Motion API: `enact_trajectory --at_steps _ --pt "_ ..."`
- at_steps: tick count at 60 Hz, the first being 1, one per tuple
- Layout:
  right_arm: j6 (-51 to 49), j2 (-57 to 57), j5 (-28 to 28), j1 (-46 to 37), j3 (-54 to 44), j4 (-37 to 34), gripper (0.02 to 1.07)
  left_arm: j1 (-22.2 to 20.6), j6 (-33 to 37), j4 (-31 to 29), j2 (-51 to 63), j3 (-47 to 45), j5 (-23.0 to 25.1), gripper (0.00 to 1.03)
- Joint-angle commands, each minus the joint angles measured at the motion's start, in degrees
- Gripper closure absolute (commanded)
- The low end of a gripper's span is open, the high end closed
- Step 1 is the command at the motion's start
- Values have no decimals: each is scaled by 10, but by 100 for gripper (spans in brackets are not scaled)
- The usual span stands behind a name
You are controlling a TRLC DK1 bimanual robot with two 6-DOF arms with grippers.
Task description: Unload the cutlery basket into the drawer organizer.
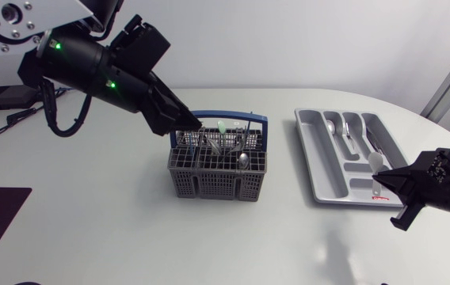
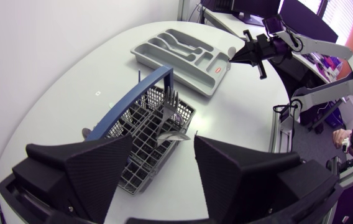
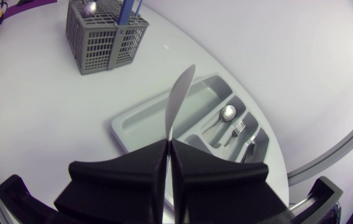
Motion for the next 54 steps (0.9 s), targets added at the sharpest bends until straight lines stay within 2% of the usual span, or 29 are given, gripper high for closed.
enact_trajectory --at_steps 1,16,38,49,54 --pt "-42 41 6 -24 -3 24 100 10 11 -8 -9 -20 -4 17" --pt "-96 135 53 -58 8 121 100 14 31 -9 -17 -33 -8 17" --pt "-136 238 185 -35 -13 311 98 15 46 -12 -30 -42 -18 17" --pt "-147 253 227 -6 -26 334 95 14 48 -18 -34 -41 -19 17" --pt "-151 257 235 -1 -31 336 88 13 48 -21 -36 -39 -19 17"
